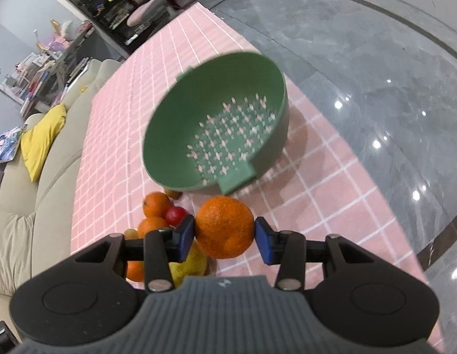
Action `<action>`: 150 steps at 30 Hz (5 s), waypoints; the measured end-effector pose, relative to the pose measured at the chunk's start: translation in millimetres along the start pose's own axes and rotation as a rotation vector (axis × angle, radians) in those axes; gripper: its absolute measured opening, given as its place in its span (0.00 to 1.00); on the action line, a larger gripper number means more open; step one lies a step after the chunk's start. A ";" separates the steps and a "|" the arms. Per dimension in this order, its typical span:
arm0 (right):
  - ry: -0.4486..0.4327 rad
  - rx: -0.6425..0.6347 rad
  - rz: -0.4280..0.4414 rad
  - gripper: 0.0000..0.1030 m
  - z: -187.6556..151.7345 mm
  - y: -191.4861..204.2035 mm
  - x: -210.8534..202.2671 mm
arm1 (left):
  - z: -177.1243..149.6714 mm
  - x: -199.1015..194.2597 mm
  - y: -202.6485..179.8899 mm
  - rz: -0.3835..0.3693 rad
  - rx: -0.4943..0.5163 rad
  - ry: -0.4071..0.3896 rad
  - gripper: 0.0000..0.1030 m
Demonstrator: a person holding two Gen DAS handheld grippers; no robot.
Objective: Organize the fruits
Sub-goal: 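Carry kiwi and orange over the green colander and release both inside, then grasp the cucumber with the right tool while the left tool approaches a kiwi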
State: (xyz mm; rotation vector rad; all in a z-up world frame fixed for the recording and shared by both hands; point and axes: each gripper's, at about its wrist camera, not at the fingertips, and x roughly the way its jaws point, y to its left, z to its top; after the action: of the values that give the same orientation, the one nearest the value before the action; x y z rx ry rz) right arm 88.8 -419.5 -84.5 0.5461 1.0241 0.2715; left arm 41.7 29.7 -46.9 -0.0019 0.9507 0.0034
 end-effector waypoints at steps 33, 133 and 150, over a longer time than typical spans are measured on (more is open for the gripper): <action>0.007 -0.337 0.009 0.40 129.8 30.9 94.2 | 144.5 123.0 -170.9 -0.138 0.436 -0.018 0.25; 0.247 -0.716 -0.011 0.35 -113.0 85.5 78.7 | 26.7 10.4 18.8 -0.025 -0.066 0.003 0.76; 0.290 -0.715 0.010 0.38 -113.3 71.8 69.8 | 63.1 83.7 10.3 -0.156 0.001 -0.002 0.57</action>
State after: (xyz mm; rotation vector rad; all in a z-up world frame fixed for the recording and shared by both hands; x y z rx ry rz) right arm 28.6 -293.2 -141.8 -0.1425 1.1163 0.7045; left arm 141.7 40.4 -78.4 -0.0755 0.9460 -0.1414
